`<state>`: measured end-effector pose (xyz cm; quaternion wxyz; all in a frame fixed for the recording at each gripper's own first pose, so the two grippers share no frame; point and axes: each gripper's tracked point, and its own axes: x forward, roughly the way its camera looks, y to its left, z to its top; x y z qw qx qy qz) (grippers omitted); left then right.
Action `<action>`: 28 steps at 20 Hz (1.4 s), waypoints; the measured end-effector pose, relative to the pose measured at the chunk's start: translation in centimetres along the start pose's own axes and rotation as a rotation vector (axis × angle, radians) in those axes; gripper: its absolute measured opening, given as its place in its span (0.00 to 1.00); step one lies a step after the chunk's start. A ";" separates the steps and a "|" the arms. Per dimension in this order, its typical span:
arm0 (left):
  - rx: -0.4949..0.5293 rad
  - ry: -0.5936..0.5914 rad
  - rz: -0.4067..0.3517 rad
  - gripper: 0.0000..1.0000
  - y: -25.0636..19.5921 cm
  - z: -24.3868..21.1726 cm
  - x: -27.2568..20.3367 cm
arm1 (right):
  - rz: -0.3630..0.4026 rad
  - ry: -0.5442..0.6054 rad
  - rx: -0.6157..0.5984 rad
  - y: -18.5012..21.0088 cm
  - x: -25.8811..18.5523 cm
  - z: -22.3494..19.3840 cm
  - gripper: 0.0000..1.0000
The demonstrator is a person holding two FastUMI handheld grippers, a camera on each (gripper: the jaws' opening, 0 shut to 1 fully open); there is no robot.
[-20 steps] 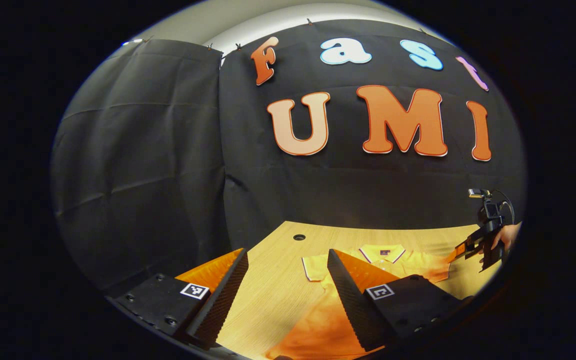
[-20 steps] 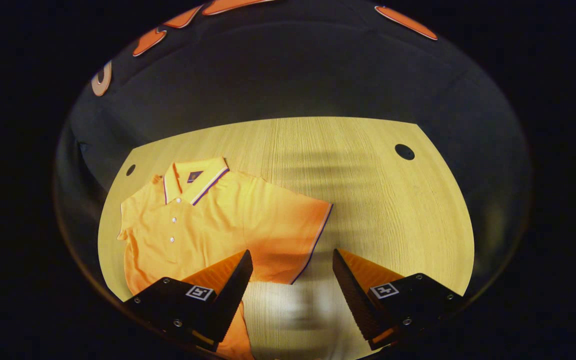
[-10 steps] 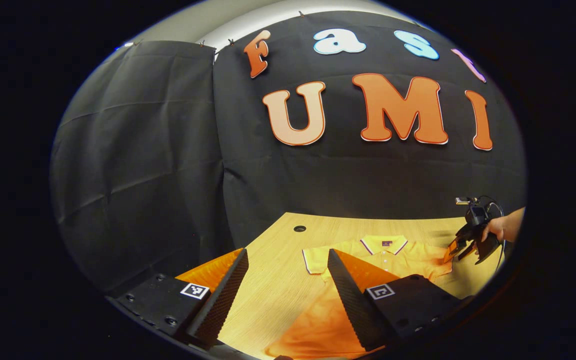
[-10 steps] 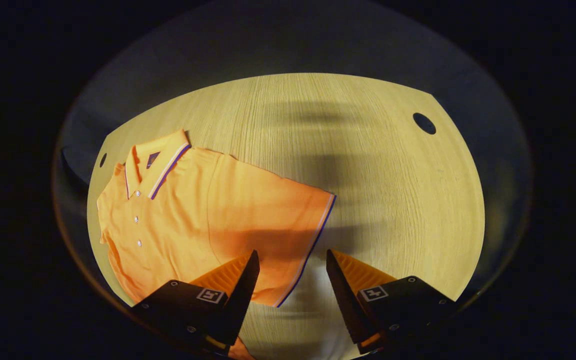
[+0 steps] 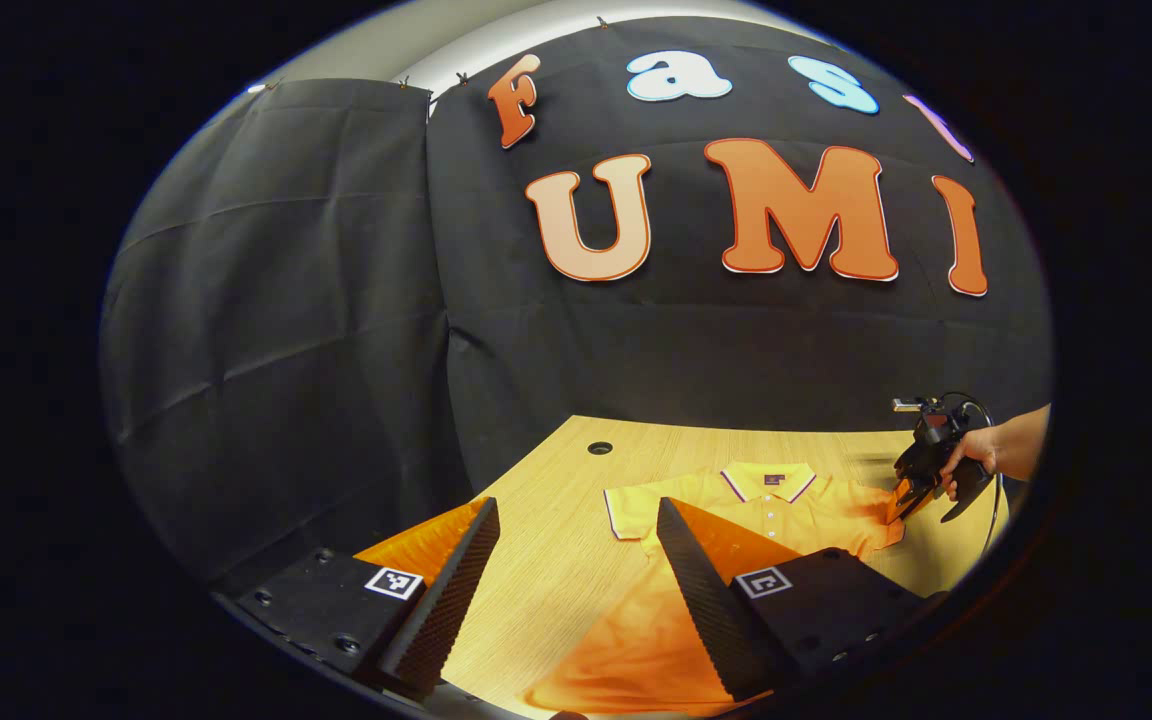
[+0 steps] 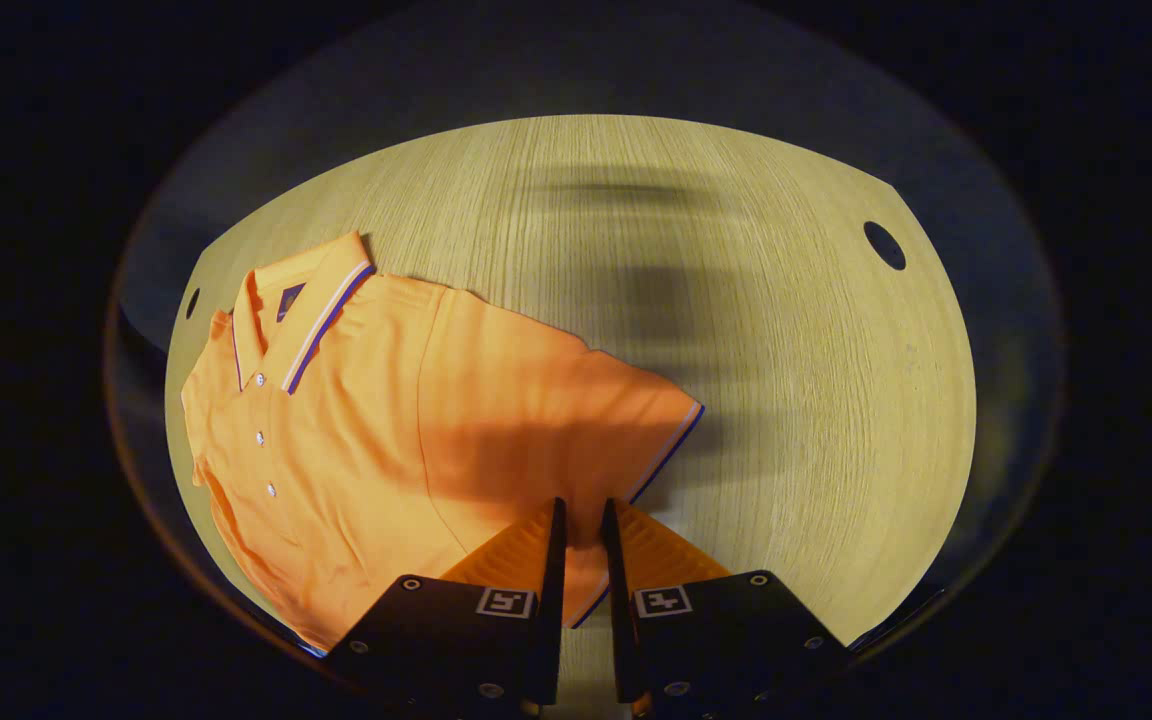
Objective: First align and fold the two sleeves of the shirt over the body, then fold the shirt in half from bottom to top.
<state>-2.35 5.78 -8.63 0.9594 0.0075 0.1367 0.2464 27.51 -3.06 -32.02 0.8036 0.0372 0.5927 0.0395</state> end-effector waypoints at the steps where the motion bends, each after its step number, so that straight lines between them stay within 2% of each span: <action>1: 0.003 -0.005 -0.003 0.97 -0.1 0.1 -0.1 | 0.052 0.008 0.053 0.6 -0.5 0.0 0.23; 2: 0.005 -0.008 -0.004 0.97 -0.1 0.2 -0.3 | 0.103 0.016 0.073 1.5 -1.0 0.3 0.09; 4: 0.002 -0.006 -0.005 0.97 0.0 -0.1 -0.4 | 0.148 -0.037 0.081 2.2 -1.6 1.6 0.08; 8: -0.001 -0.003 0.003 0.98 0.2 -0.2 -0.6 | 0.276 -0.064 0.074 5.8 -4.2 2.6 0.08; 14: 0.005 -0.006 0.019 0.97 0.6 -0.3 -1.1 | 0.375 -0.089 -0.006 10.5 -5.9 3.5 0.08; 17: -0.001 0.001 0.025 0.97 1.0 -0.7 -1.4 | 0.408 -0.117 -0.002 12.5 -5.8 4.1 0.08; 18: -0.001 0.004 0.029 0.97 1.3 -1.1 -1.5 | 0.416 -0.113 -0.001 12.9 -5.5 3.9 0.17; 19: -0.006 0.007 0.030 0.97 1.5 -1.2 -1.4 | 0.424 -0.102 0.004 13.4 -5.5 3.7 0.17; 23: -0.021 0.007 0.027 0.97 2.8 -1.4 -0.2 | 0.463 -0.113 0.006 14.7 -6.1 3.6 0.35; 25: -0.045 0.029 -0.008 0.98 2.5 -1.9 1.1 | 0.507 -0.134 0.032 15.6 -7.0 3.6 0.46; 26: -0.053 0.047 -0.028 0.97 2.5 -2.4 2.2 | 0.509 -0.137 0.046 15.7 -7.2 3.4 0.57; 27: -0.061 0.070 -0.049 0.97 2.4 -2.8 3.3 | 0.497 -0.150 0.054 15.4 -7.4 3.3 0.48; 28: -0.068 0.091 -0.068 0.97 2.4 -3.4 4.5 | 0.479 -0.170 0.055 15.0 -7.5 3.1 0.62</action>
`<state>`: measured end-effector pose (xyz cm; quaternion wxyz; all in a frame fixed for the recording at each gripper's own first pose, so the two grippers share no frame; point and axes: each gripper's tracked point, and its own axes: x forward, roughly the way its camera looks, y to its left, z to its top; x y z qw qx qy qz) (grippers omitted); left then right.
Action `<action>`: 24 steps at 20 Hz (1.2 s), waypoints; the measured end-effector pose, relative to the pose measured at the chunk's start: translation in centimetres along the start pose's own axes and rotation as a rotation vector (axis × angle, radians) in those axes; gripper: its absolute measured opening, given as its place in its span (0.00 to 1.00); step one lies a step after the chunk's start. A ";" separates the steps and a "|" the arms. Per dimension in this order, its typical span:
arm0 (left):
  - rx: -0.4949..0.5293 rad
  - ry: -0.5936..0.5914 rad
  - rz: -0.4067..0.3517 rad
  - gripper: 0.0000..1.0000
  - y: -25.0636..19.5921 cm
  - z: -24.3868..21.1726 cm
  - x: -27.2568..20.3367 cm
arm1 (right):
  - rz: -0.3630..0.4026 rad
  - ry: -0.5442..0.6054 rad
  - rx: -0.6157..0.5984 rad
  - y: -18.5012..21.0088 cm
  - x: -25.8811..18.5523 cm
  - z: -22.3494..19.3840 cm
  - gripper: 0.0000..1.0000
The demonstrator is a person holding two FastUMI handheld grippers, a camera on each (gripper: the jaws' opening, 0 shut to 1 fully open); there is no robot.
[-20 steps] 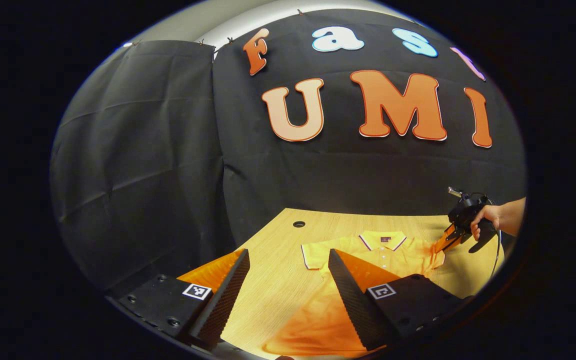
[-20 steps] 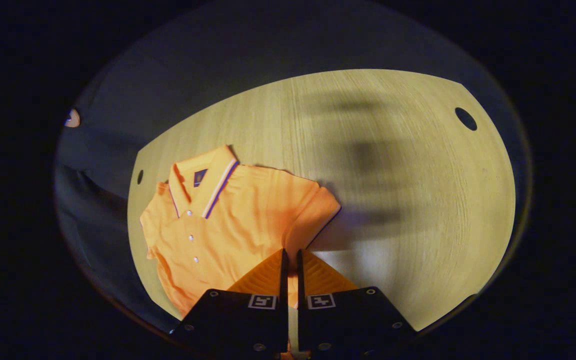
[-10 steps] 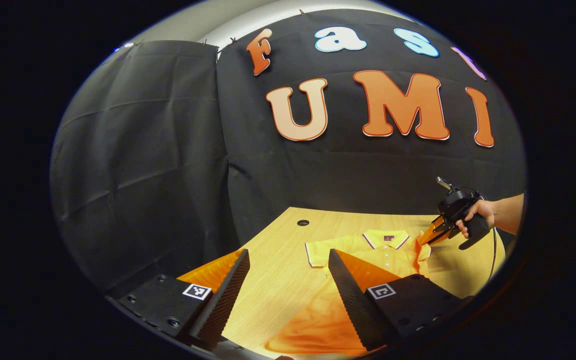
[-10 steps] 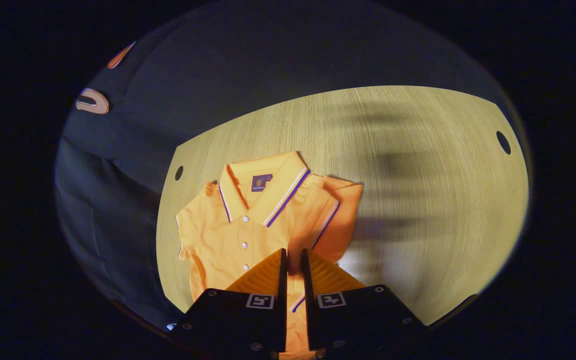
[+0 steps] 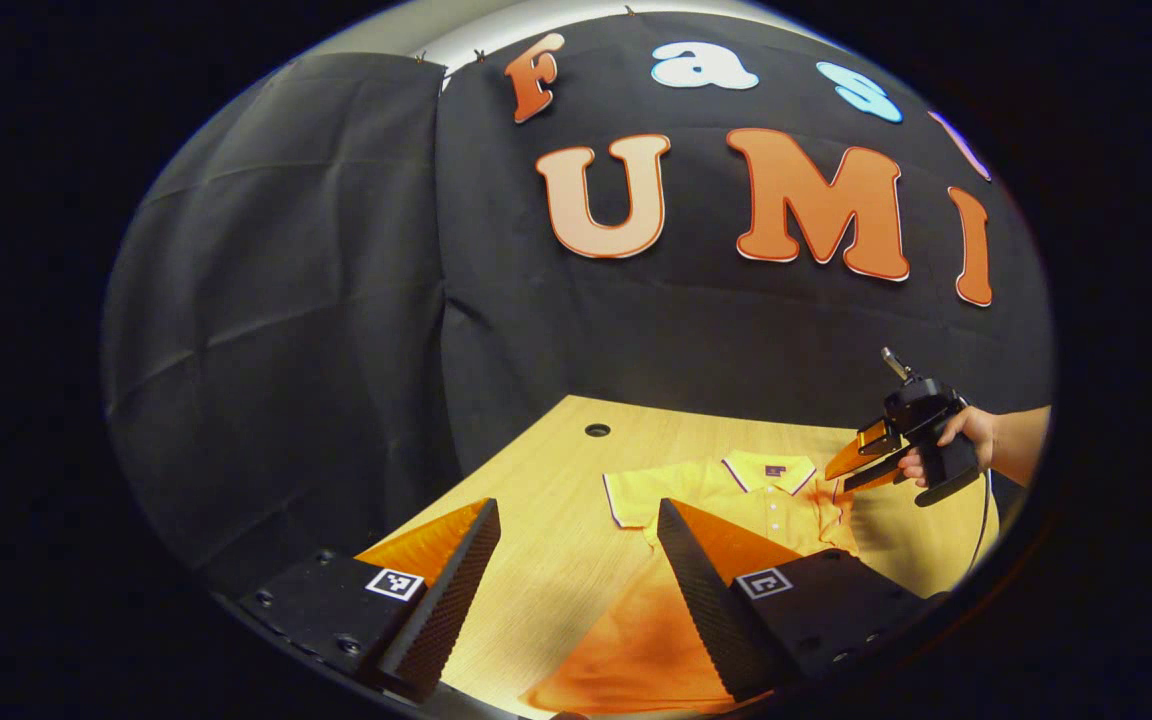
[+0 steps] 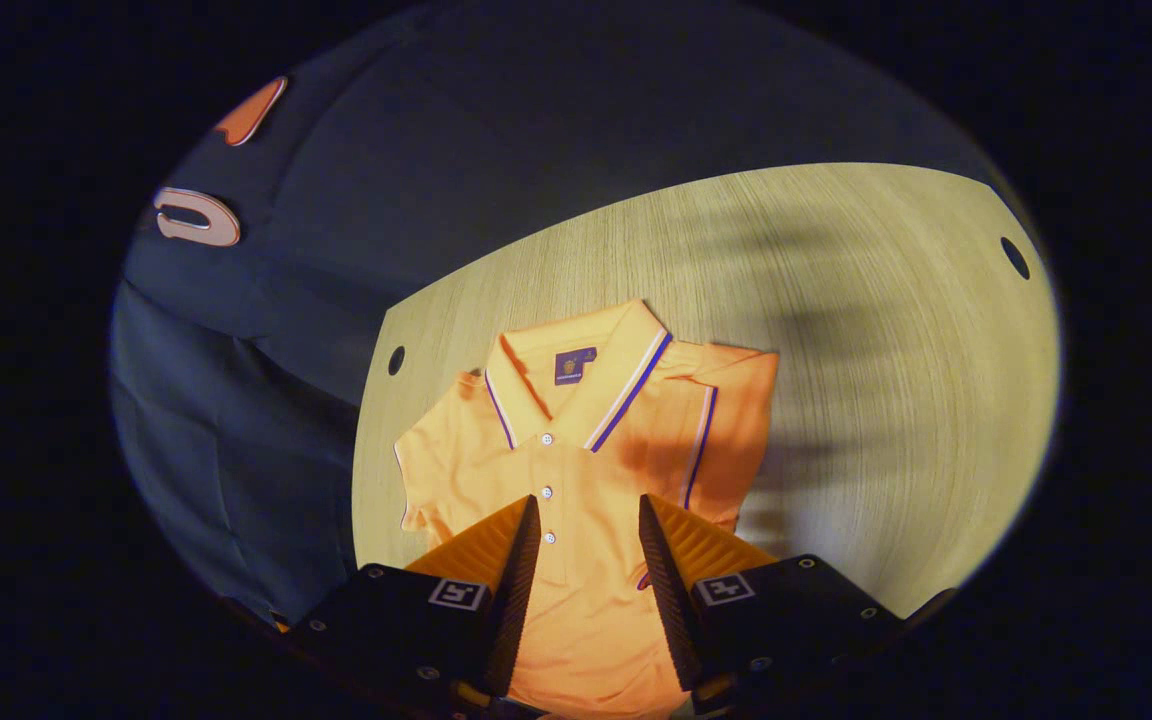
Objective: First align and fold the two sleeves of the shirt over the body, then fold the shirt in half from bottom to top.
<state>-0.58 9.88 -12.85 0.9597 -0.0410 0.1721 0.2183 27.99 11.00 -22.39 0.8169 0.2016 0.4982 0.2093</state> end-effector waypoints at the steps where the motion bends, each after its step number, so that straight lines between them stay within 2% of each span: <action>1: -0.007 0.016 -0.023 0.99 0.1 -0.1 1.4 | -0.023 -0.021 -0.004 -0.3 -0.5 -0.1 0.65; 2: -0.008 0.033 -0.048 0.97 0.2 -0.7 2.8 | -0.043 -0.039 -0.007 -0.6 -1.1 -0.3 0.72; 4: 0.009 0.073 -0.110 0.97 0.2 -1.3 6.1 | -0.080 -0.085 0.003 -0.9 -2.5 -0.7 0.80; 7: 0.026 0.143 -0.190 0.97 -0.2 -2.0 10.0 | -0.126 -0.156 0.042 -1.0 -4.6 -1.5 0.86; 11: -0.050 0.285 -0.285 0.99 -0.3 -2.9 14.6 | -0.185 -0.238 0.071 -0.9 -7.5 -3.3 0.88; 15: -0.074 0.453 -0.338 0.94 -1.1 -4.3 19.3 | -0.257 -0.306 0.083 -1.0 -10.0 -5.5 0.90; 16: -0.078 0.506 -0.345 0.96 -1.3 -4.8 20.4 | -0.273 -0.322 0.088 -1.0 -10.4 -6.1 0.90; 18: -0.064 0.612 -0.342 0.97 -1.5 -6.0 22.3 | -0.301 -0.354 0.110 -1.0 -11.2 -7.3 0.91; 21: -0.057 0.704 -0.353 0.97 -2.8 -7.3 25.7 | -0.339 -0.385 0.148 -1.1 -12.5 -9.9 0.91; 24: 0.002 0.797 -0.329 0.95 -3.6 -9.5 28.5 | -0.369 -0.423 0.155 -1.2 -13.6 -11.9 0.91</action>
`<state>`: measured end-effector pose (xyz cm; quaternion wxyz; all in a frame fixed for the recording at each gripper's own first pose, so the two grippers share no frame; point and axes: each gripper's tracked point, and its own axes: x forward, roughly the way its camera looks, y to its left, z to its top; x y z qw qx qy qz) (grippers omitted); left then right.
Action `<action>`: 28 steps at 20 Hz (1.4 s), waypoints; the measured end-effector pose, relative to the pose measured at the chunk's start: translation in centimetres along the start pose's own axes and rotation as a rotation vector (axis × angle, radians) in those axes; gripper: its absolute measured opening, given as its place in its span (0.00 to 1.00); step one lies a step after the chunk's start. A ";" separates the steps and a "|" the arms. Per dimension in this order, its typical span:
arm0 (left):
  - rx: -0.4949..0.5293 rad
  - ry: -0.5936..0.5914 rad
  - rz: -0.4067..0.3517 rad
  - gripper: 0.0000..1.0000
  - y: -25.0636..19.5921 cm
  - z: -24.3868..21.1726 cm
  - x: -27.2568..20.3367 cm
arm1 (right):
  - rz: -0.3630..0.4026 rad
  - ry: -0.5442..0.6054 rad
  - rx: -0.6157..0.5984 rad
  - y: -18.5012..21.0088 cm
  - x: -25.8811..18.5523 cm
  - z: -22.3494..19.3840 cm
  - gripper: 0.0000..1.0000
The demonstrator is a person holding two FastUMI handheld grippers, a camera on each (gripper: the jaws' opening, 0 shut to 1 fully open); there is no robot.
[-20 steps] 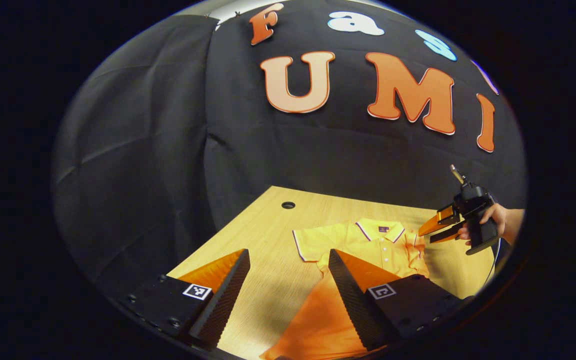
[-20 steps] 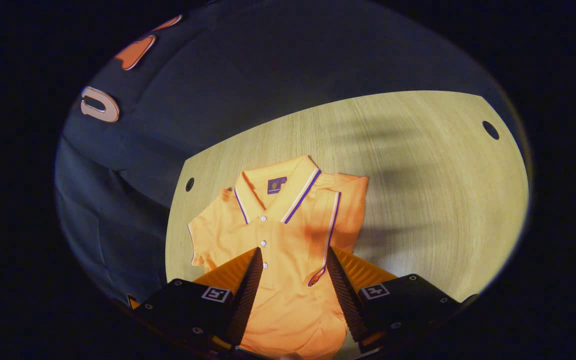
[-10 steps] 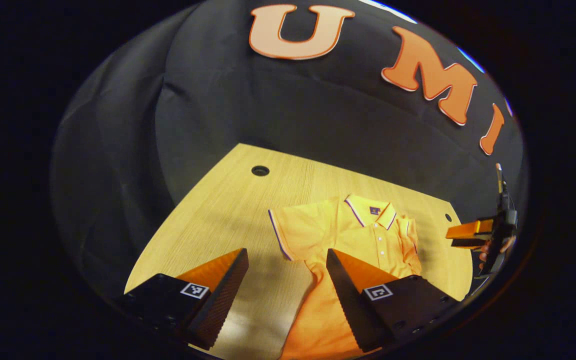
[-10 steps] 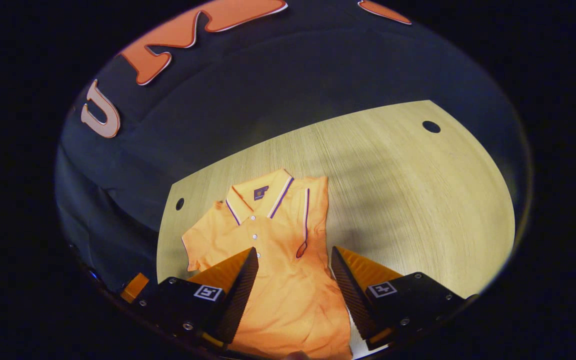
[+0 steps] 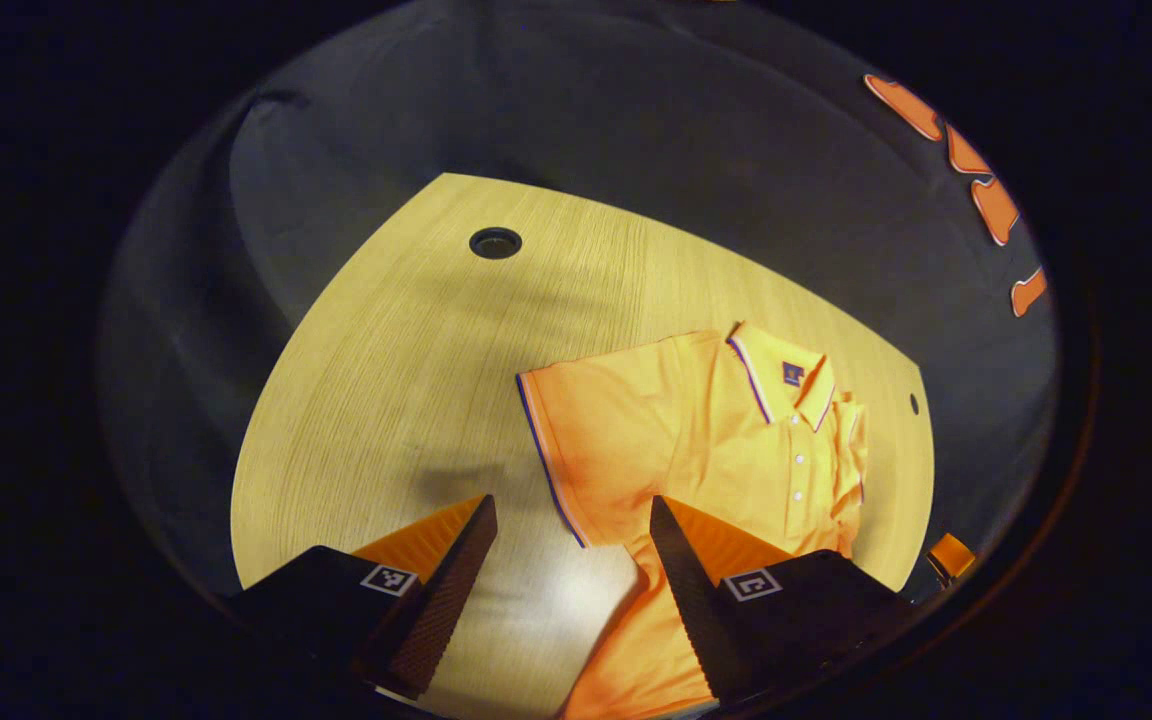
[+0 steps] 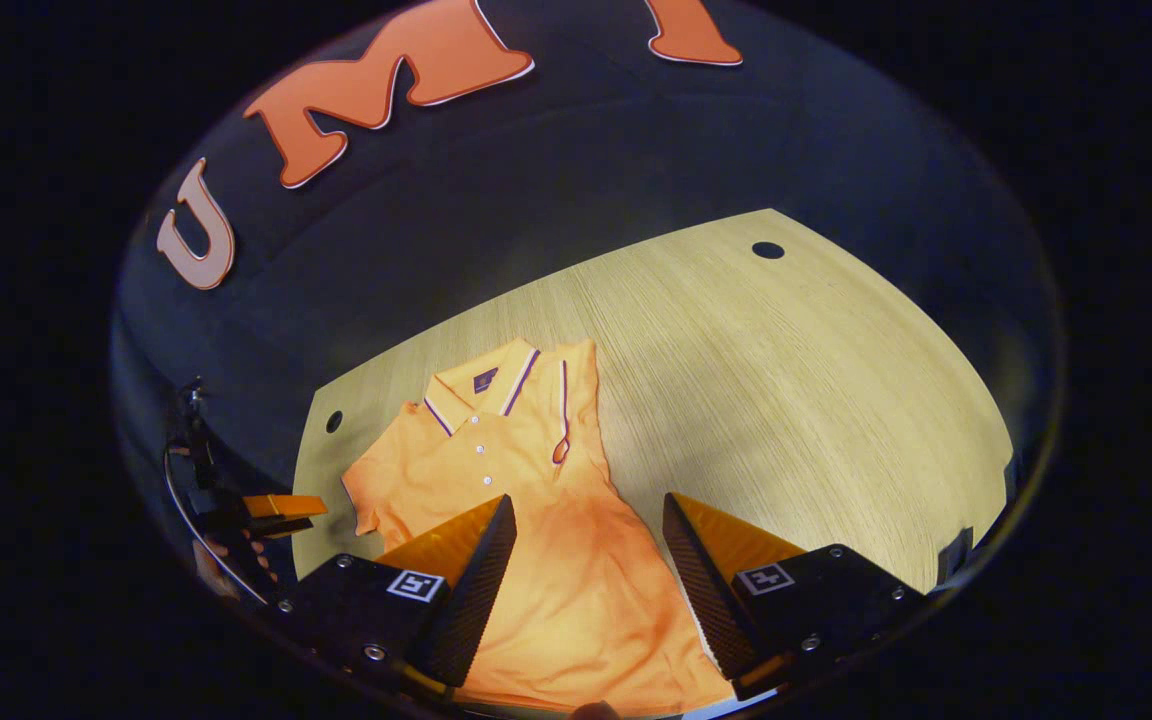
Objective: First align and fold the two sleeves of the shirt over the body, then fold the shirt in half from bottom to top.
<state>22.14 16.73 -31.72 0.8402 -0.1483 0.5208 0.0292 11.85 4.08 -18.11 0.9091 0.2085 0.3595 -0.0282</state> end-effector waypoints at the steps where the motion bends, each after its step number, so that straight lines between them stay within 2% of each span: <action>1: 0.005 0.039 0.022 0.95 0.3 0.1 1.2 | -0.014 -0.008 0.002 -0.4 -0.4 -0.6 0.91; 5: -0.015 0.150 0.075 0.95 0.5 -0.1 4.1 | -0.039 -0.036 -0.004 -1.1 -1.9 -2.8 0.91; 8: 0.029 0.172 0.135 0.95 0.3 -0.1 5.4 | -0.066 -0.047 -0.042 -1.7 -2.9 -3.9 0.91; 13: 0.063 0.185 0.190 0.95 0.0 0.4 6.8 | -0.078 -0.068 -0.093 -2.2 -4.6 -5.2 0.91; 14: 0.064 0.188 0.197 0.90 -0.3 0.1 6.7 | -0.084 -0.077 -0.101 -2.5 -5.1 -5.3 0.91; 15: 0.061 0.200 0.204 0.80 -0.3 -0.3 7.1 | -0.091 -0.089 -0.106 -2.8 -5.6 -5.3 0.91; 17: 0.039 0.221 0.188 0.77 -0.7 -0.6 7.0 | -0.110 -0.111 -0.106 -3.6 -6.5 -5.4 0.91; 19: 0.065 0.207 0.175 0.75 -0.9 -0.4 7.3 | -0.124 -0.119 -0.093 -4.4 -7.3 -5.8 0.91; 21: 0.112 0.186 0.149 0.57 -1.6 -0.2 7.7 | -0.134 -0.122 -0.072 -5.2 -8.1 -6.7 0.91; 22: 0.130 0.171 0.125 0.39 -1.8 0.2 7.7 | -0.138 -0.122 -0.057 -5.6 -8.4 -7.1 0.91; 24: 0.172 0.145 0.077 0.13 -2.4 0.5 7.6 | -0.148 -0.118 -0.022 -6.6 -8.9 -7.9 0.91; 28: 0.231 0.050 -0.011 0.13 -4.9 2.4 6.5 | -0.180 -0.129 0.017 -8.3 -10.3 -8.6 0.91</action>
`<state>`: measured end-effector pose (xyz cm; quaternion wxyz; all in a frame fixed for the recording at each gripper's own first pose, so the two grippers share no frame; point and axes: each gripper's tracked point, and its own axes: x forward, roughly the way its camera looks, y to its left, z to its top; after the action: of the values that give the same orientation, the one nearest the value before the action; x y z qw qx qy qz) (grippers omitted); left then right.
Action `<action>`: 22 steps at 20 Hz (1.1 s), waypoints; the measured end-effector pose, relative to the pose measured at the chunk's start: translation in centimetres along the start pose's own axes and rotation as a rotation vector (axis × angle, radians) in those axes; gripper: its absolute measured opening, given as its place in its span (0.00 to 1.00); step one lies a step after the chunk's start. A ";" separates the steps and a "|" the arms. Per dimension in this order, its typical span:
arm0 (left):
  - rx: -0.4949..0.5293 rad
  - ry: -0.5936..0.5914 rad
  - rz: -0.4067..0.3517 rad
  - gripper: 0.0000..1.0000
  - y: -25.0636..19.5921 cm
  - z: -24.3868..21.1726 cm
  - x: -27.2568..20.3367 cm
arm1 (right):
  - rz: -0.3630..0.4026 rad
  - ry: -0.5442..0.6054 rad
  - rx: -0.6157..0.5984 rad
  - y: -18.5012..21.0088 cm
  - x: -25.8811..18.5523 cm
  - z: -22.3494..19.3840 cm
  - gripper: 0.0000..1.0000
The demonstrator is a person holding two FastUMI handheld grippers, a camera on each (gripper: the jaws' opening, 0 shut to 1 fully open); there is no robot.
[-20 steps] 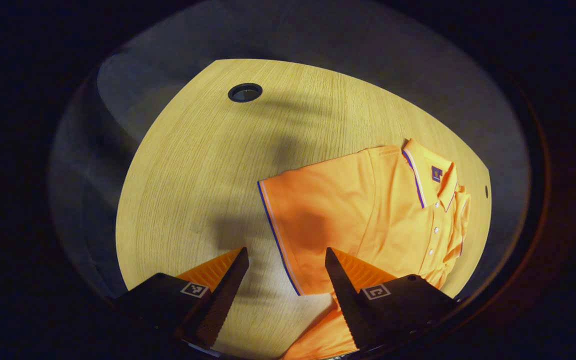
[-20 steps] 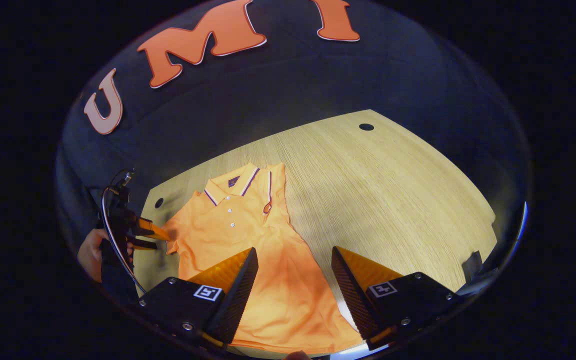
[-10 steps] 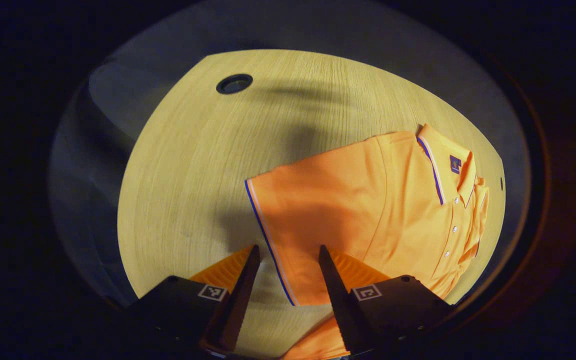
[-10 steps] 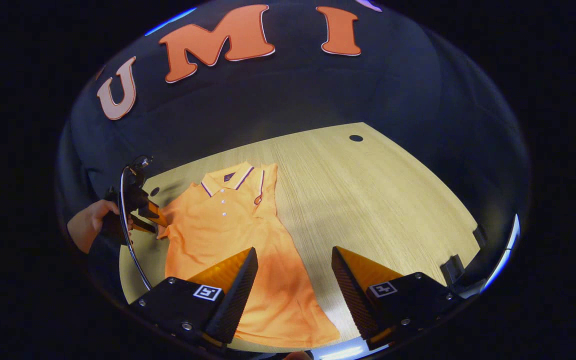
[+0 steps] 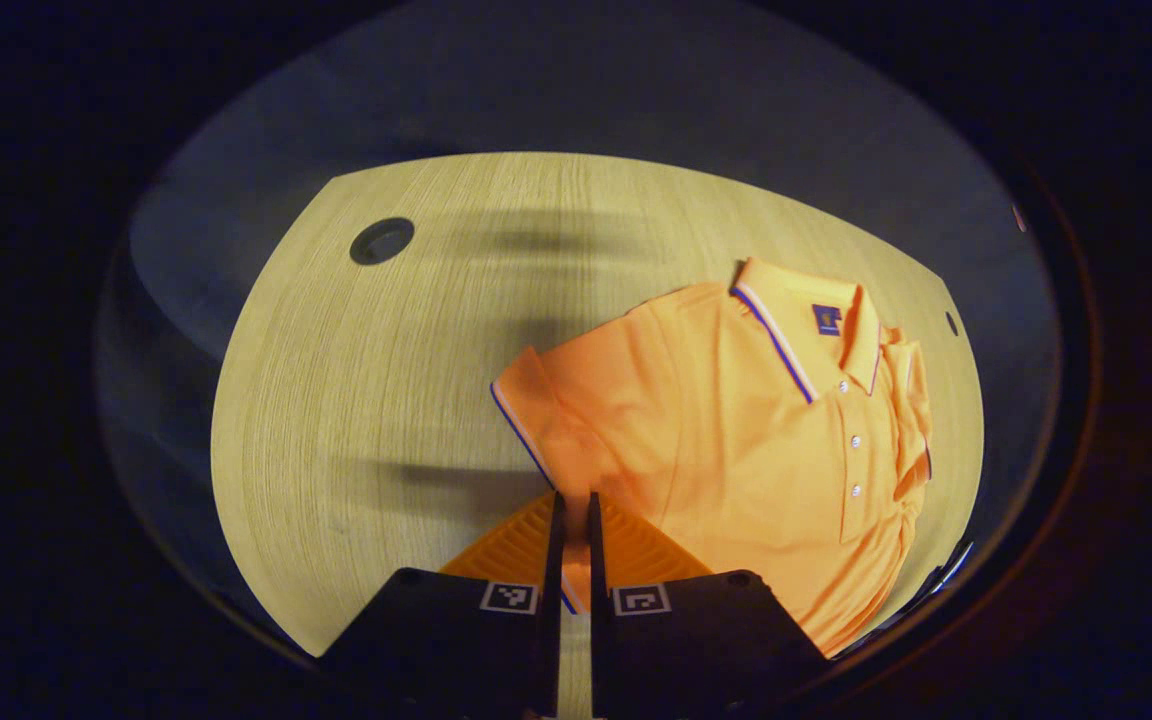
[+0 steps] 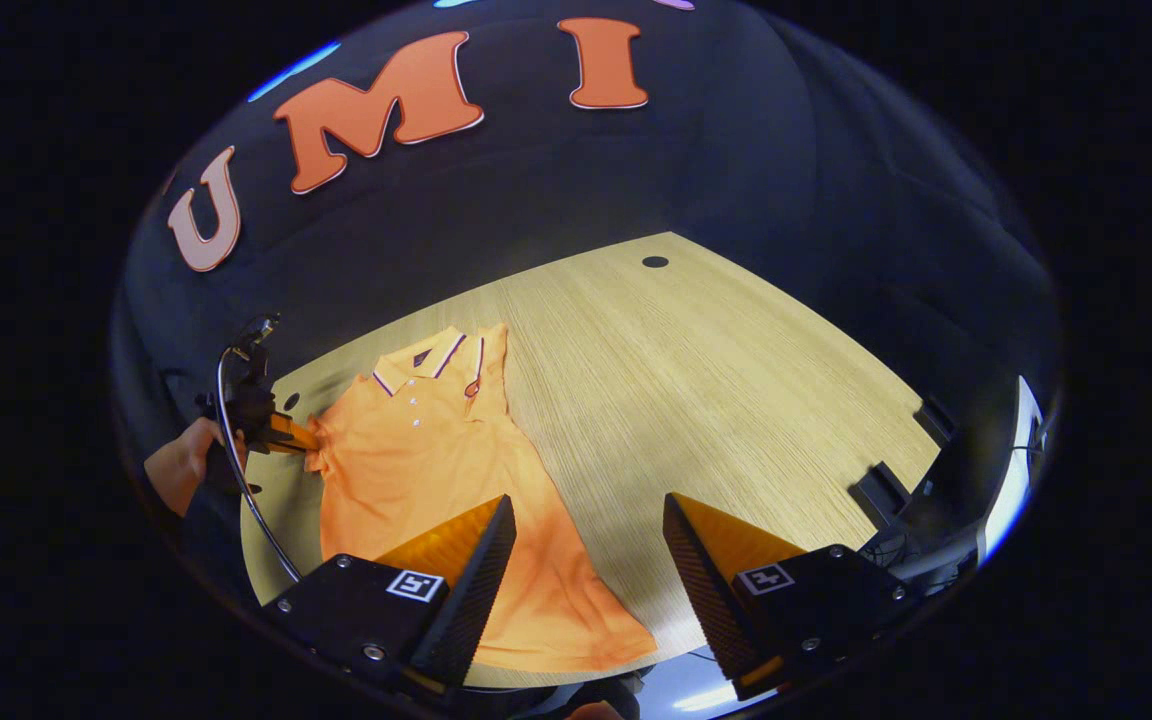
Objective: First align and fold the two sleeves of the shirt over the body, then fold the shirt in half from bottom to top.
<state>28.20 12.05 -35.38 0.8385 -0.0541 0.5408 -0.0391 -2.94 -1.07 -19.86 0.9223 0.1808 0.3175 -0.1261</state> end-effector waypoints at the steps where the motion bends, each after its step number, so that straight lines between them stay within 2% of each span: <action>1: 0.020 -0.029 -0.010 0.13 -0.7 0.8 -0.3 | -0.003 0.004 0.006 -0.3 -0.1 -0.1 0.91; 6: 0.116 -0.072 -0.094 0.13 -5.2 2.3 -1.1 | -0.001 0.022 0.033 0.2 -0.4 -0.7 0.91; 10: 0.180 -0.075 -0.134 0.13 -8.9 3.0 -0.4 | 0.002 0.032 0.021 0.4 -0.3 -0.9 0.91; 14: 0.178 -0.039 -0.199 0.13 -12.4 2.4 1.0 | 0.012 0.054 0.024 0.9 -0.7 -1.7 0.91; 16: 0.165 -0.022 -0.228 0.16 -13.5 1.9 1.4 | 0.002 0.063 0.019 0.5 -0.9 -2.1 0.91; 17: 0.154 -0.024 -0.254 0.18 -14.4 1.8 1.8 | 0.001 0.067 0.021 0.5 -0.9 -2.1 0.91; 18: 0.140 -0.025 -0.277 0.28 -14.8 1.7 1.6 | 0.001 0.069 0.027 0.4 -0.8 -2.1 0.91; 19: 0.126 -0.024 -0.303 0.28 -15.5 1.5 1.4 | -0.001 0.072 0.034 0.1 -0.8 -2.3 0.91; 22: 0.106 -0.026 -0.330 0.51 -16.3 0.7 0.8 | 0.003 0.070 0.040 -0.7 -0.8 -2.5 0.91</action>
<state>29.02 -4.16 -33.62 0.8293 -0.0983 0.5109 -0.2040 -5.17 -0.53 -21.32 0.9071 0.2038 0.3465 -0.1245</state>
